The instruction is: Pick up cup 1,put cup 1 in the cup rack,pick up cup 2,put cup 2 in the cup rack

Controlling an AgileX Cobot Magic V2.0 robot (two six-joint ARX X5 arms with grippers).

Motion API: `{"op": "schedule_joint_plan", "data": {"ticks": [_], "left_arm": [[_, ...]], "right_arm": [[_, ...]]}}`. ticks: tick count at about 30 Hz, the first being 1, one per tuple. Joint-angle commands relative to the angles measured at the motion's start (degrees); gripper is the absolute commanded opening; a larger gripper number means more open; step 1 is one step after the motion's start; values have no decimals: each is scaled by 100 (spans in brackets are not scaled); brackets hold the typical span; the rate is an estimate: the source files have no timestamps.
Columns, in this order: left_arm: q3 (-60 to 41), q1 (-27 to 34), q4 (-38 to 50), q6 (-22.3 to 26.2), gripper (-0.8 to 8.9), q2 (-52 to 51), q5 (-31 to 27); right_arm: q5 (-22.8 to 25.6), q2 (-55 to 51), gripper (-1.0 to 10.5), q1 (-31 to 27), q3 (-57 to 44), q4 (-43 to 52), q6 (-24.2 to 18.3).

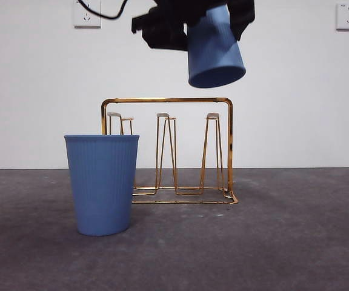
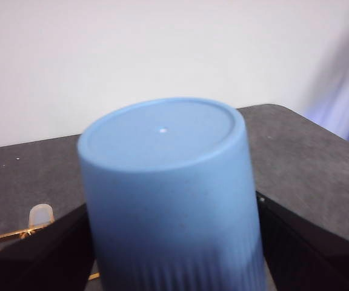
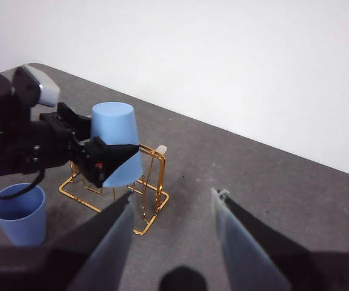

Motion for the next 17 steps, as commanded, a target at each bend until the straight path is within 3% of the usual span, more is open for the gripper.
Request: {"op": "schedule_joint_plan", "data": {"ticks": [1, 17], "left_arm": [[-4, 28, 162, 68, -6, 181, -33], [-4, 101, 514, 98, -6, 787, -229]], "right_arm": [[24, -15, 220, -2, 7, 33, 24], [22, -13, 219, -2, 7, -181, 22]]}}
